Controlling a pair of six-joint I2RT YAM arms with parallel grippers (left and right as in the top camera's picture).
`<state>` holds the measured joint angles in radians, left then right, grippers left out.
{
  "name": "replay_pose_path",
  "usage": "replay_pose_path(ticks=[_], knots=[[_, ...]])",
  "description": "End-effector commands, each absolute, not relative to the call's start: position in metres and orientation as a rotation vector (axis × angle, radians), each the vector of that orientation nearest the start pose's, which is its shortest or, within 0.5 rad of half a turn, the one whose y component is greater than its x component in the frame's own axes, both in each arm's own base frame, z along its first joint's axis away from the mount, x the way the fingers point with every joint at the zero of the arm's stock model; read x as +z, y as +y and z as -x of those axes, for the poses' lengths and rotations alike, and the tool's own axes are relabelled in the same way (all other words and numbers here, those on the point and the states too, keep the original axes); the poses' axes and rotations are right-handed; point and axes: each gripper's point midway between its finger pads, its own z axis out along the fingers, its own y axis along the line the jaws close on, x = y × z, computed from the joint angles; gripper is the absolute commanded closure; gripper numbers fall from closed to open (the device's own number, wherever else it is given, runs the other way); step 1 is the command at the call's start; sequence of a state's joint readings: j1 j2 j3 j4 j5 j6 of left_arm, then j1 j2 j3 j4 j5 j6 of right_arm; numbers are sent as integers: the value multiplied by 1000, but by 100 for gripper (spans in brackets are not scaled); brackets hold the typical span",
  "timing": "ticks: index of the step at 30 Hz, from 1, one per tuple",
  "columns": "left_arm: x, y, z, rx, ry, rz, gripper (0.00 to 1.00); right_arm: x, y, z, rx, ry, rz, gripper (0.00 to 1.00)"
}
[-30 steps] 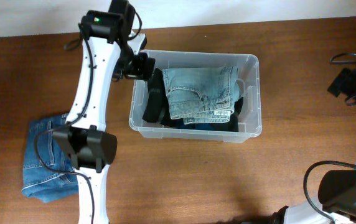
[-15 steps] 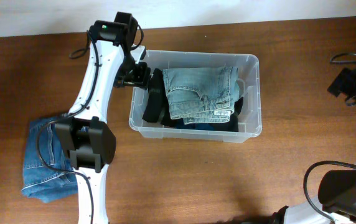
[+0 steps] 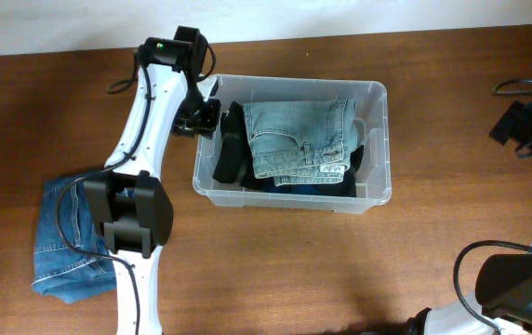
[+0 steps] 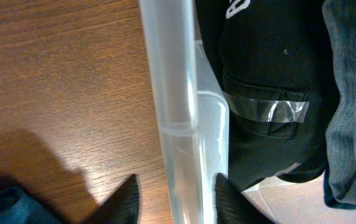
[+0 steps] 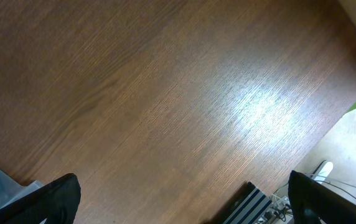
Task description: Pack container
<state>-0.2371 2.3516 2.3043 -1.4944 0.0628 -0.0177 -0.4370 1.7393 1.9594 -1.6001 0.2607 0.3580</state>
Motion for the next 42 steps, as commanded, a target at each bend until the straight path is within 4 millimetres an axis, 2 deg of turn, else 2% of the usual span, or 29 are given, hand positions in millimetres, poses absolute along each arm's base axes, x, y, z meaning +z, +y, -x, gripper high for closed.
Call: replay_pose_path(ticks=[1, 9, 12, 17, 23, 28, 38, 40, 41, 42], knots=[[107, -115, -446, -92, 3092, -340, 71, 249, -185, -285, -414, 2697, -1172, 2], [107, -115, -452, -98, 3084, -195, 82, 249, -185, -285, -414, 2697, -1172, 2], [107, -109, -455, -72, 3080, -79, 91, 249, -185, -285, -414, 2697, -1172, 2], [107, -100, -459, -64, 3074, 44, 99, 249, -185, -285, -414, 2697, -1172, 2], [107, -91, -461, -66, 3069, 144, 99, 249, -185, -285, -414, 2697, -1172, 2], [107, -88, -464, -70, 3057, 208, 99, 249, -185, -285, -414, 2697, -1172, 2], [108, -88, -465, -72, 3054, 206, 99, 249, -185, -285, -414, 2697, -1172, 2], [108, -88, -465, -71, 3054, 204, 92, 249, -185, -285, -414, 2697, -1172, 2], [108, -88, -465, -72, 3054, 197, 85, 249, -185, -285, -414, 2697, -1172, 2], [108, -88, -465, -71, 3055, 182, 74, 249, -185, -285, -414, 2697, -1172, 2]])
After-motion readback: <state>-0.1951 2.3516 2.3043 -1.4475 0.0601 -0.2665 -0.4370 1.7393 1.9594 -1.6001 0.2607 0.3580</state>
